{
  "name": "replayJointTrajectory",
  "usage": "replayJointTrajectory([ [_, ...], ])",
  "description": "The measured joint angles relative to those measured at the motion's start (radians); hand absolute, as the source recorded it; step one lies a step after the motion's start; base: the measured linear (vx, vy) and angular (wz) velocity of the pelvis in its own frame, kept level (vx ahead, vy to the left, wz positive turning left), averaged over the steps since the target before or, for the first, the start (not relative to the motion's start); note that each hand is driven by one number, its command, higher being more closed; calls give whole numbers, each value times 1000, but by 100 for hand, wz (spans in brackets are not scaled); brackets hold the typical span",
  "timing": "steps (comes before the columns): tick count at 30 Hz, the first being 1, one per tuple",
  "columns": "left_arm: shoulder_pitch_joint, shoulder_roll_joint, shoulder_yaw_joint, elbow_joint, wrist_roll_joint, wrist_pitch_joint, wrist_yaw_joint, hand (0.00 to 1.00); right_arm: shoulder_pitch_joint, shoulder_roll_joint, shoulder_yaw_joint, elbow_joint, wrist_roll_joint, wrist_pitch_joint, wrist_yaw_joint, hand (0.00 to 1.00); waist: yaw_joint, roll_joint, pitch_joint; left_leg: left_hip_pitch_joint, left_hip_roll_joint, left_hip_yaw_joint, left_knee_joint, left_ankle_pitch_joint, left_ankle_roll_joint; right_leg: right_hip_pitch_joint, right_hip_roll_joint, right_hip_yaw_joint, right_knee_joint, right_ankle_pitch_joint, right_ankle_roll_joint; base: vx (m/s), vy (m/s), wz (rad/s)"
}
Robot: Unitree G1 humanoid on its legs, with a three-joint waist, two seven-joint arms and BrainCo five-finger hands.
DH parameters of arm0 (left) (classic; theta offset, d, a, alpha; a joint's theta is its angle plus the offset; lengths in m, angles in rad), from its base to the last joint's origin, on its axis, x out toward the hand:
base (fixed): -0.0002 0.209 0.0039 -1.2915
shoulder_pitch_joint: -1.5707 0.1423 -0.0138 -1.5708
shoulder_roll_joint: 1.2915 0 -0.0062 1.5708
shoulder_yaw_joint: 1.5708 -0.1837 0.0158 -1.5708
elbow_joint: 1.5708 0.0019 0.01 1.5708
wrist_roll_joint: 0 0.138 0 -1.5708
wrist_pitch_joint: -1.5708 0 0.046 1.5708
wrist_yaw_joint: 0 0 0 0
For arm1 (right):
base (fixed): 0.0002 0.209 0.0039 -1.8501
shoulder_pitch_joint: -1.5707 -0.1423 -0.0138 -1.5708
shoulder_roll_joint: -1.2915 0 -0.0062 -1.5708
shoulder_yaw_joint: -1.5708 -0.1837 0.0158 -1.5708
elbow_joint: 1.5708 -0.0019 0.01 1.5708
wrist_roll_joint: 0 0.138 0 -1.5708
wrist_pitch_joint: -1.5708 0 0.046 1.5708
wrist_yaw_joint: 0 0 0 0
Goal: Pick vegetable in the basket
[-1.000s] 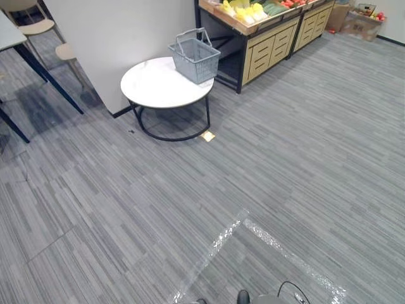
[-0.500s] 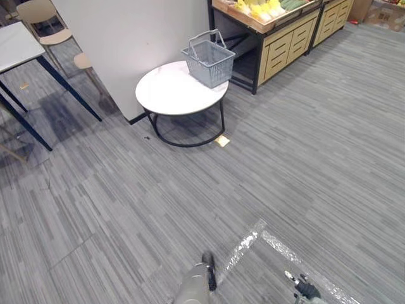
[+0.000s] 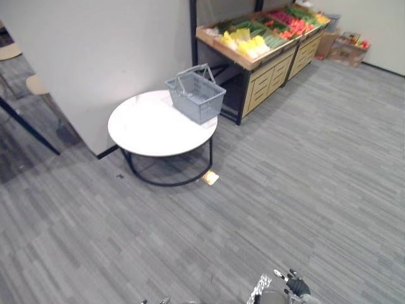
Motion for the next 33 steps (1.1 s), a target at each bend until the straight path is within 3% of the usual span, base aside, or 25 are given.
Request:
replayJointTrajectory([
  [2,-8,-7,1,-1,8,-1,0,0,3,-7,-2,-8,2,-4,-7,0,-12,10,5,59,6,3,-25,-1,-3,-34,-14,-106,-140,-84,-31,354,-20,1],
  [3,-14,-9,2,0,8,0,0,0,2,-8,-2,-15,3,-5,-8,0,-20,14,7,75,10,1,-30,-2,-5,-38,-16,-140,-209,-92,-45,338,-85,19],
  [4,-34,-20,1,0,8,0,0,0,-1,-11,-3,-30,4,-11,-8,0,-32,32,13,102,28,-6,-48,-14,-21,-46,-10,-196,-384,-96,-52,366,-122,31],
  [5,-49,-32,2,0,8,-1,0,0,-2,-16,-3,-42,4,-15,-6,0,-41,50,18,114,45,-19,-59,-35,-38,-49,-3,-229,-530,-88,-52,454,-179,41],
  [6,-69,-43,2,0,7,-1,0,0,-2,-17,-2,-56,3,-16,-6,0,-42,60,26,131,59,-23,-72,-51,-59,-49,0,-236,-741,-60,-29,401,-181,35],
  [8,-83,-65,12,0,7,-2,0,0,-1,-20,-3,-62,3,-17,-3,0,-41,65,32,167,85,-29,-75,-89,-105,-49,0,-196,-1020,34,-16,450,-251,18],
  [10,-79,-87,47,0,6,-2,0,0,1,-20,-2,-69,4,-18,-3,0,-48,67,33,215,120,-50,-69,-139,-121,-44,-3,-145,-1013,37,-11,634,-419,16],
  [11,-74,-99,72,0,6,-2,1,0,2,-24,-1,-74,2,-19,-2,0,-44,69,32,243,153,-69,-38,-156,-115,-61,8,-152,-911,75,-11,595,-430,22],
  [13,-74,-123,101,-1,5,-5,2,0,2,-26,-2,-71,2,-18,4,0,-39,90,26,215,215,-118,90,-142,-114,-60,39,-157,-822,64,-33,549,-422,8],
  [14,-73,-150,117,1,5,-7,3,0,-2,-45,-1,-68,0,-18,7,0,-38,131,12,146,277,-185,249,-83,-112,-40,90,-192,-797,0,-75,620,-471,2],
  [15,-74,-155,119,1,5,-8,1,0,-10,-52,-1,-62,-1,-17,9,0,-39,145,12,85,296,-233,364,-13,-112,-21,106,-207,-794,-24,-83,636,-455,3],
  [16,-76,-156,121,-1,4,-7,0,0,-12,-54,-1,-55,-1,-11,9,0,-43,148,14,42,302,-261,443,63,-110,0,114,-216,-795,-46,-89,541,-293,11],
  [17,-79,-152,121,-3,2,-6,1,0,-10,-61,1,-44,-3,-4,8,0,-42,138,28,-29,319,-291,600,202,-147,54,131,-224,-813,-74,-104,672,-314,5],
  [18,-86,-148,120,-4,-13,-4,-1,0,-16,-66,2,-18,-4,2,7,0,-36,142,40,-88,352,-264,767,190,-159,136,154,-223,-854,-92,-115,795,-346,-3],
  [19,-87,-146,120,-4,-22,-5,-2,0,-20,-68,3,0,-5,3,6,0,-31,143,44,-108,362,-236,828,162,-159,183,164,-224,-881,-95,-118,735,-304,-8],
  [22,-92,-131,104,-14,-27,-18,-4,0,-26,-76,3,52,-8,12,1,0,-11,129,52,-230,320,-117,897,53,-148,386,168,-222,-1045,-98,-113,501,-181,4],
  [24,-94,-124,97,-27,-34,-20,-6,0,-35,-78,2,64,-8,19,-1,0,1,130,53,-328,282,-65,813,14,-147,440,168,-229,-1098,-106,-93,378,-66,5],
  [26,-94,-115,71,-42,-32,-23,-7,0,-35,-79,2,61,-8,19,-6,0,16,129,54,-389,210,-19,564,1,-138,490,164,-243,-1139,-122,-63,382,36,12],
  [27,-93,-114,70,-41,-31,-23,-6,0,-37,-80,2,60,-9,19,-9,0,17,129,54,-403,158,-21,381,21,-118,525,164,-252,-1158,-136,-44,438,94,18],
  [29,-89,-113,77,-42,-29,-22,-6,0,-38,-79,2,54,-19,17,-12,0,30,129,54,-406,100,-27,89,129,-105,574,164,-255,-1186,-160,-16,523,154,2],
  [30,-88,-110,84,-44,-26,-22,-6,0,-38,-73,7,52,-21,17,-13,0,49,122,54,-420,95,-23,33,221,-99,601,157,-246,-1196,-179,8,490,170,-25],
  [31,-84,-106,96,-44,-23,-21,-7,0,-38,-66,34,49,-27,17,-13,0,64,106,50,-418,87,0,41,290,-67,617,139,-232,-1198,-194,19,506,171,-27],
  [32,-83,-99,113,-46,-18,-18,-8,0,-40,-62,52,43,-38,16,-12,0,71,95,43,-419,68,21,54,280,-11,619,116,-215,-1196,-199,21,525,165,-13],
  [33,-83,-89,115,-45,-12,-17,-8,0,-54,-50,63,40,-49,13,-10,0,68,72,51,-419,54,32,84,246,20,604,93,-178,-1166,-180,-5,529,177,-3],
])
